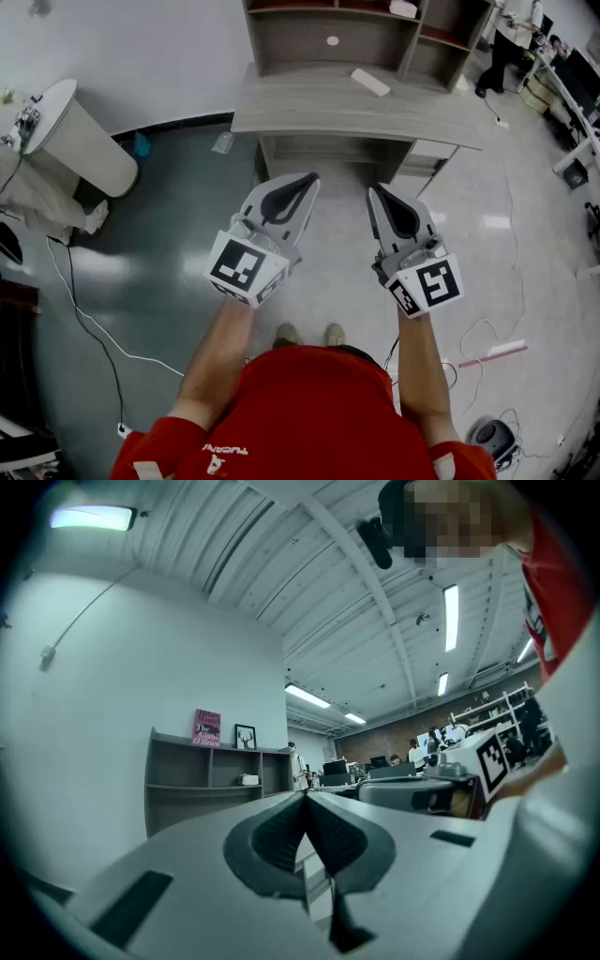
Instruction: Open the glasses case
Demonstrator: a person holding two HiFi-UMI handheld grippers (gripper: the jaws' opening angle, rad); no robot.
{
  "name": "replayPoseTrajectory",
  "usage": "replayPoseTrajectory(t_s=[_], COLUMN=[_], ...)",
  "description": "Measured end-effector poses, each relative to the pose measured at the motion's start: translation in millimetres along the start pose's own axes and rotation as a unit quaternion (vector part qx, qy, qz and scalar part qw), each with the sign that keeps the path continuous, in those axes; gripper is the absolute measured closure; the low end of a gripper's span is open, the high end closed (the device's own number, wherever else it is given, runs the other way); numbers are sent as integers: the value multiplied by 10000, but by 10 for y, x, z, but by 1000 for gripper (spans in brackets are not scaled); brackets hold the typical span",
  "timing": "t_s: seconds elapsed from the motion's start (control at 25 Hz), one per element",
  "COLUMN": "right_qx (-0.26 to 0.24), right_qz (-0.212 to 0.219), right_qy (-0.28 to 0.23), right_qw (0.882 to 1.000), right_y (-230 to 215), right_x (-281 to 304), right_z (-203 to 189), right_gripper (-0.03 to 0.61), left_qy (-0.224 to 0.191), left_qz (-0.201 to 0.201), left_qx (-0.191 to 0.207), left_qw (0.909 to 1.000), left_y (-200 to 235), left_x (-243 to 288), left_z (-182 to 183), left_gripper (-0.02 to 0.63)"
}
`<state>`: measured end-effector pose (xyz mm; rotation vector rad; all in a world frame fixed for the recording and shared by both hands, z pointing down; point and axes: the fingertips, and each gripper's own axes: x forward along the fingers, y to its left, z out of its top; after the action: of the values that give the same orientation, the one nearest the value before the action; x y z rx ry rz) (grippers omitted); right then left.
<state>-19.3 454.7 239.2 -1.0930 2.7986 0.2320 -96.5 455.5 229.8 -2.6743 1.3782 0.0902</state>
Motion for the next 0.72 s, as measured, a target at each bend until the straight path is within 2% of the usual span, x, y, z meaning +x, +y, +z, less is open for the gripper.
replayPoseTrajectory(t_s=[0.36, 0.72], right_qx=[149, 232], right_qz=[87, 92], right_qy=[-87, -156], right_qw=[9998, 9996], right_y=[-259, -846], right_x=[-114, -448], right_z=[-27, -147], right_gripper=[574, 574], left_qy=[18, 66], left_qz=[95, 305], left_qx=[52, 76], left_qw=[9999, 9995], left_y=[-103, -356], left_x=[219, 632], left_z=[-52, -133], left_gripper=[604, 604])
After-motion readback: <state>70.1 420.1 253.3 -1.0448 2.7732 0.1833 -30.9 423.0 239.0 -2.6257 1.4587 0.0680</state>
